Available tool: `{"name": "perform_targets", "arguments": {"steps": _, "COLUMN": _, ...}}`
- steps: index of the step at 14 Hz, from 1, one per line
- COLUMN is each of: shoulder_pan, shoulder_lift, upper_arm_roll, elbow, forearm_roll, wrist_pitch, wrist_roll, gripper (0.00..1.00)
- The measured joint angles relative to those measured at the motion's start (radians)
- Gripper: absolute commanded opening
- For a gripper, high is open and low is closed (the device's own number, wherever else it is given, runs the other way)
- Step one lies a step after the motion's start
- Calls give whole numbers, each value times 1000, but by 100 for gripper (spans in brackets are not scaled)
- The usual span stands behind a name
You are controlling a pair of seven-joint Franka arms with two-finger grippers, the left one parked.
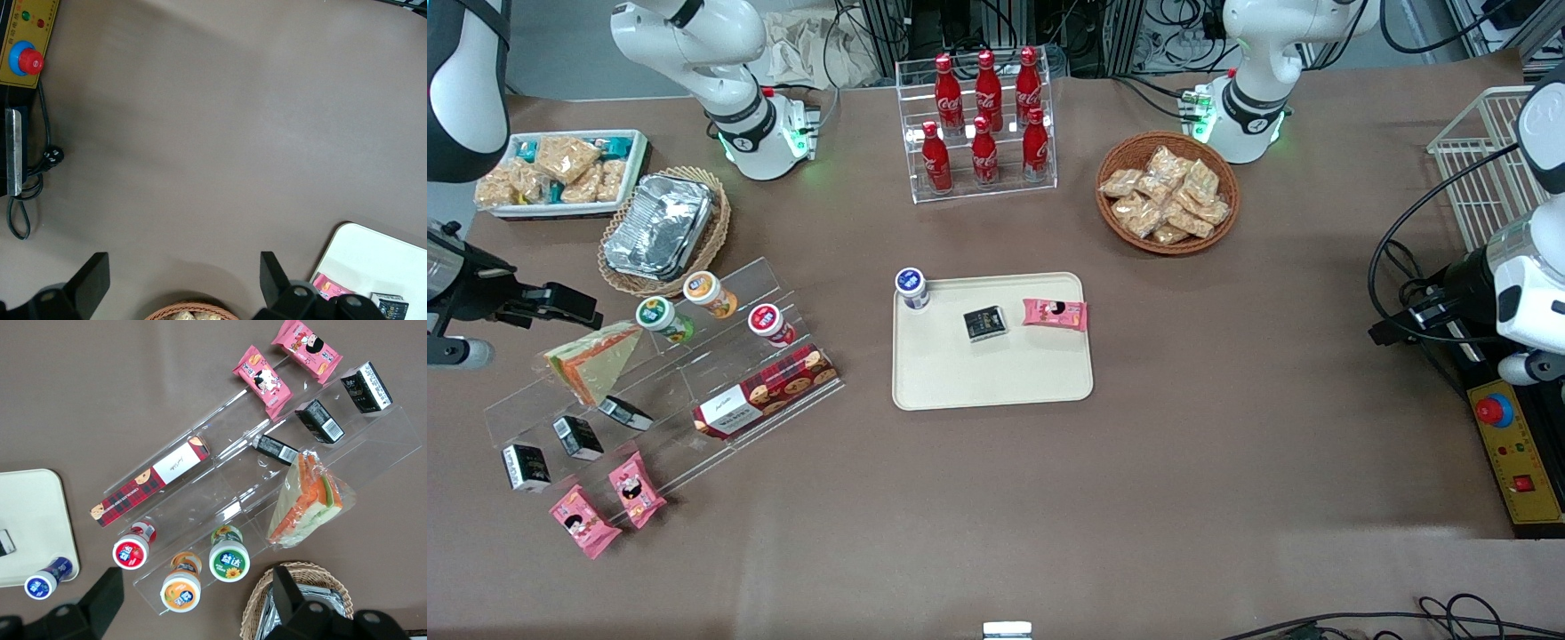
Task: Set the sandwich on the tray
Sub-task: 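Lower the right gripper onto the bagged sandwich in the acrylic rack and grasp it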
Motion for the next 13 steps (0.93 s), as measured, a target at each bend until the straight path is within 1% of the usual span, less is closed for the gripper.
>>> {"name": "perform_targets", "arguments": {"steps": 4, "shoulder_pan": -6, "shoulder_lift": 0, "upper_arm_roll": -9, "elbow": 0, "forearm_roll": 0, "wrist_pitch": 0, "wrist_roll": 0, "gripper": 99}}
{"name": "perform_targets", "arguments": {"steps": 6, "shoulder_pan": -10, "shoulder_lift": 0, "upper_arm_roll": -31, "elbow": 0, "forearm_roll": 0, "wrist_pitch": 8, "wrist_roll": 0, "gripper": 99}}
{"name": "perform_targets", "arguments": {"steps": 7, "shoulder_pan": -14, "shoulder_lift": 1, "upper_arm_roll": -41, "elbow": 0, "forearm_roll": -9, "wrist_pitch": 17, "wrist_roll": -1, "gripper": 99}}
{"name": "perform_targets", "arguments": {"steps": 10, "shoulder_pan": -23, "shoulder_lift": 11, "upper_arm_roll": -50, "elbow": -3, "forearm_roll": -79, "wrist_pitch": 22, "wrist_roll": 6, "gripper": 99}}
{"name": "perform_targets", "arguments": {"steps": 13, "shoulder_pan": -44, "shoulder_lift": 34, "upper_arm_roll": -65, "elbow": -22, "forearm_roll": -86, "wrist_pitch": 29, "wrist_roll": 57, "gripper": 99}}
